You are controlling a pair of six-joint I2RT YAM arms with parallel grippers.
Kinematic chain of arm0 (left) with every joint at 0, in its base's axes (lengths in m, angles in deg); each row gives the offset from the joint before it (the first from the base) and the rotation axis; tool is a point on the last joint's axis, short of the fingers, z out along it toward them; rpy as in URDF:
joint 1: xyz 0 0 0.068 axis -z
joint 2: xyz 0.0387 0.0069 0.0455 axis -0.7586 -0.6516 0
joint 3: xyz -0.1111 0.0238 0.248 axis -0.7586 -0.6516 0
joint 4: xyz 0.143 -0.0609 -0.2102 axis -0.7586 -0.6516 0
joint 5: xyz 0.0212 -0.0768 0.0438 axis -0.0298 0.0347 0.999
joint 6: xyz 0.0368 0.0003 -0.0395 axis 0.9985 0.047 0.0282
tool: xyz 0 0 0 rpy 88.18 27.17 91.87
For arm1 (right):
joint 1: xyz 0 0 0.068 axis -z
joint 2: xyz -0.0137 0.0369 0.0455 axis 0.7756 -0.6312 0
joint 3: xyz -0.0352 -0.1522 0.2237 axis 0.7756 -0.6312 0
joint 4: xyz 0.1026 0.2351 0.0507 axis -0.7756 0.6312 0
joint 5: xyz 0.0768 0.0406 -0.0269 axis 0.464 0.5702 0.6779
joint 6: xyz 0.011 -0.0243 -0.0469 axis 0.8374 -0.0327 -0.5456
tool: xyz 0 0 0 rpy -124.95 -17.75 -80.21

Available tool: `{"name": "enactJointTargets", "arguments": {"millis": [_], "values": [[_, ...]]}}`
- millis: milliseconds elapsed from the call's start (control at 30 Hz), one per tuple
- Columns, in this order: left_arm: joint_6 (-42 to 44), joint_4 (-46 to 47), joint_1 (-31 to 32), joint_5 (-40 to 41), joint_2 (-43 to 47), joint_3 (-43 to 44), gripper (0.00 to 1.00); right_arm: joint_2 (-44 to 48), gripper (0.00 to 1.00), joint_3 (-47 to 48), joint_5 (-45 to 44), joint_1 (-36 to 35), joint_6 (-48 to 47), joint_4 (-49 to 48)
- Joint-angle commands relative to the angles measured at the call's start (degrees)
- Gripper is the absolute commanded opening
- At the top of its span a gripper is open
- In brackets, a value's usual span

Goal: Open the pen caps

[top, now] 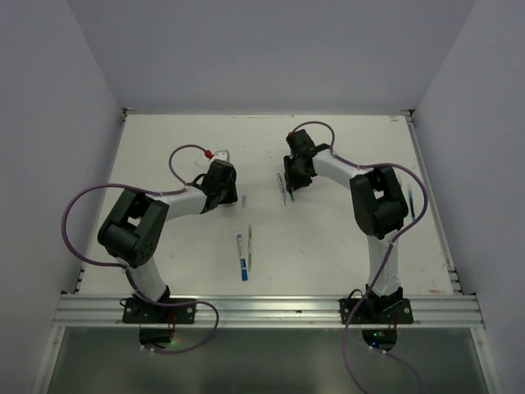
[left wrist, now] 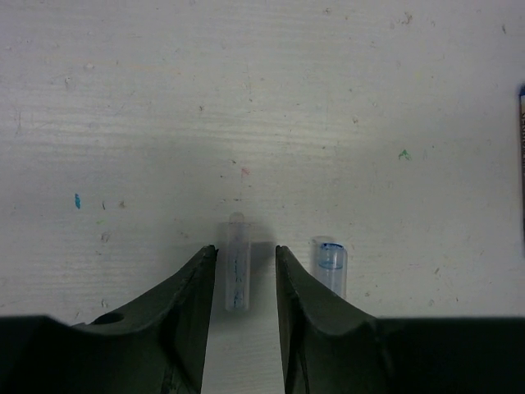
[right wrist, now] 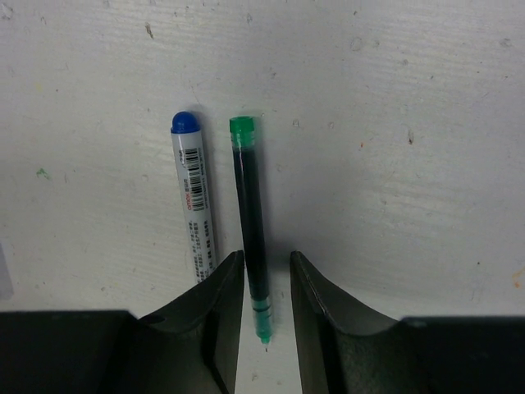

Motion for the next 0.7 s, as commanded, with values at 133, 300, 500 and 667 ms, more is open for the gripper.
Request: {"name": "enactJointTargets", "arguments": {"millis": [133, 300, 500, 667], "values": [[-0.34, -1.72, -0.41, 0.09, 1.58, -0.9, 0.43, 7.34, 0.34, -0.75, 1.31, 0.27, 0.49, -3.69], [-0.77, -3.12, -0.41, 1.67, 5.09, -2.39, 0.47, 16.2, 0.41, -4.79, 1.04, -1.13, 2.07, -3.43], [-5.25, -1.73, -0.33, 4.14, 19.23, -10.82, 0.54, 24.04, 0.54, -12.26, -5.02, -11.13, 7.07, -1.85], [-6.14, -5.05, -0.33, 1.94, 35.84, -15.93, 0.58, 27.13, 0.38, -19.46, -5.81, -18.79, 14.37, -4.75]]}}
